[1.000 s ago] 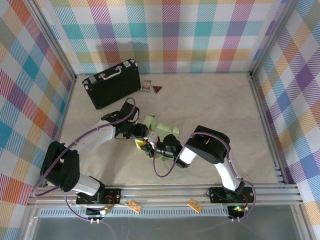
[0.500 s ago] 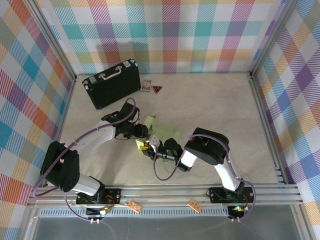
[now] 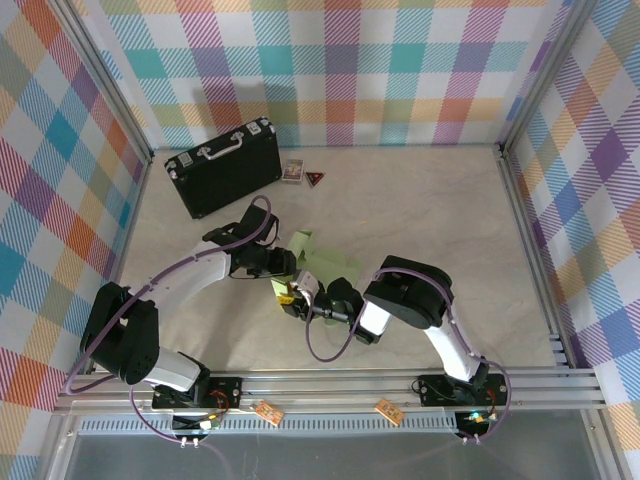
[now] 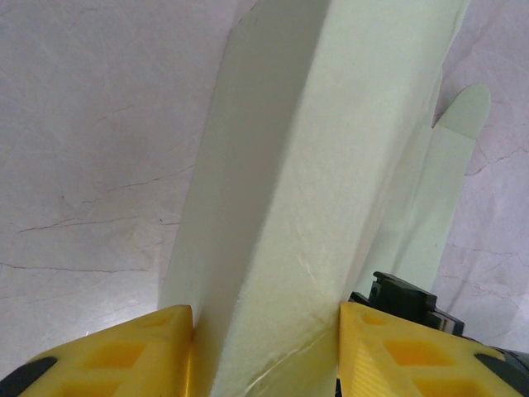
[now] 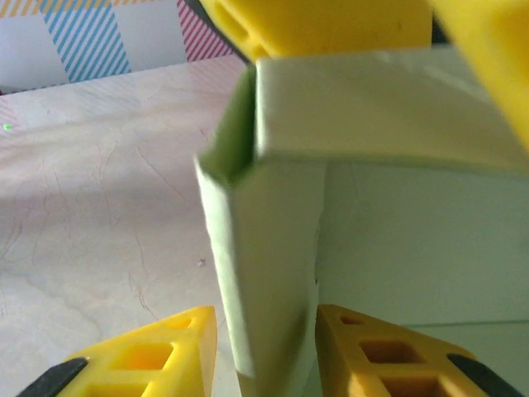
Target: Fold the paper box
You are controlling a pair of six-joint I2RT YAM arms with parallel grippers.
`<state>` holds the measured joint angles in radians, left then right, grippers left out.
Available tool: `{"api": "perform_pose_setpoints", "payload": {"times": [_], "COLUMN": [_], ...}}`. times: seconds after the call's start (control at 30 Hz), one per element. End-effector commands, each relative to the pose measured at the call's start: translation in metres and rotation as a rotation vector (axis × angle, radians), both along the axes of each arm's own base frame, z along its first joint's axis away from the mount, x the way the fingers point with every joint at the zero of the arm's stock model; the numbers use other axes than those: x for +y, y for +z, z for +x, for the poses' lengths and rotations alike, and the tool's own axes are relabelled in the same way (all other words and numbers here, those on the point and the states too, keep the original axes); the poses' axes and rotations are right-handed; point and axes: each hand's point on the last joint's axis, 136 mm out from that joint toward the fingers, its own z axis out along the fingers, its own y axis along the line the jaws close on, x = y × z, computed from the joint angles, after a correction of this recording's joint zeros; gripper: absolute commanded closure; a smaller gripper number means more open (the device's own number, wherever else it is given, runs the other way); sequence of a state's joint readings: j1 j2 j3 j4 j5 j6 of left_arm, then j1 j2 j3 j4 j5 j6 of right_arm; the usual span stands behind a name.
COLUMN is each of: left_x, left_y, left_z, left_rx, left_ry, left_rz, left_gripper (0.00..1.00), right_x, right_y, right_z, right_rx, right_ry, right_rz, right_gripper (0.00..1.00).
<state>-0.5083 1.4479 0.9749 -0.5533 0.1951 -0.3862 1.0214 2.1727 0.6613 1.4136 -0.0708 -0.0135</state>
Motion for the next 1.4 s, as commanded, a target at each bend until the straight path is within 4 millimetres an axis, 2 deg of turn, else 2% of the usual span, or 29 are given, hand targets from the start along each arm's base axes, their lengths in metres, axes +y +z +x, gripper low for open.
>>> {"api": "perform_pose_setpoints", "payload": {"times": [0.0,0.2,0.4,0.43,0.47,0.5,0.53,0.6,0.63,0.67,0.73,0.93,0.97,1.0,1.03,1.13,1.37], "left_x": [0.006,0.005,0.005,0.005,0.004,0.004,0.004,0.004,0.004,0.004,0.004,0.004,0.004,0.004,0.004,0.004,0.005], "left_y": [-0.019,-0.021,-0.020,-0.020,-0.020,-0.020,-0.020,-0.021,-0.021,-0.021,-0.020,-0.022,-0.022,-0.022,-0.022,-0.021,-0.023], "left_z": [-0.025,-0.025,-0.025,-0.025,-0.025,-0.025,-0.026,-0.026,-0.026,-0.026,-0.026,-0.026,-0.026,-0.027,-0.027,-0.026,-0.027], "left_rx": [0.115,0.120,0.116,0.117,0.116,0.118,0.120,0.123,0.123,0.122,0.121,0.125,0.124,0.126,0.126,0.124,0.130], "left_ry": [-0.005,-0.006,-0.009,-0.009,-0.010,-0.010,-0.011,-0.010,-0.012,-0.012,-0.012,-0.014,-0.014,-0.014,-0.014,-0.014,-0.017], "left_rz": [0.027,0.024,0.027,0.026,0.024,0.023,0.024,0.024,0.022,0.023,0.022,0.023,0.023,0.024,0.025,0.023,0.031], "left_gripper": [0.54,0.54,0.54,0.54,0.54,0.54,0.54,0.55,0.55,0.55,0.55,0.55,0.55,0.55,0.55,0.55,0.56], "right_x": [0.005,0.008,0.013,0.013,0.013,0.014,0.015,0.019,0.021,0.023,0.025,0.027,0.027,0.027,0.026,0.028,0.032], "right_y": [-0.012,-0.016,-0.008,-0.007,-0.006,-0.006,-0.006,-0.005,-0.004,-0.003,-0.004,0.001,0.004,0.007,0.010,0.021,0.049], "right_z": [-0.001,0.001,-0.005,-0.004,0.000,0.001,0.000,0.002,0.002,0.001,0.001,0.001,0.003,0.005,0.008,0.008,0.003], "right_rx": [0.044,0.042,0.019,0.019,0.021,0.021,0.016,0.012,0.010,0.002,0.001,-0.020,-0.018,-0.018,-0.017,-0.042,-0.085], "right_ry": [0.005,0.002,0.054,0.043,0.027,0.022,0.030,0.033,0.038,0.055,0.059,0.070,0.056,0.044,0.028,0.036,0.071], "right_rz": [-0.005,-0.009,0.004,0.007,0.010,0.012,0.013,0.019,0.022,0.024,0.027,0.031,0.038,0.044,0.051,0.066,0.111], "right_gripper": [0.68,1.00,1.00,0.97,0.78,0.70,0.70,0.70,0.75,0.85,1.00,1.00,0.88,0.69,0.63,0.63,0.86]}}
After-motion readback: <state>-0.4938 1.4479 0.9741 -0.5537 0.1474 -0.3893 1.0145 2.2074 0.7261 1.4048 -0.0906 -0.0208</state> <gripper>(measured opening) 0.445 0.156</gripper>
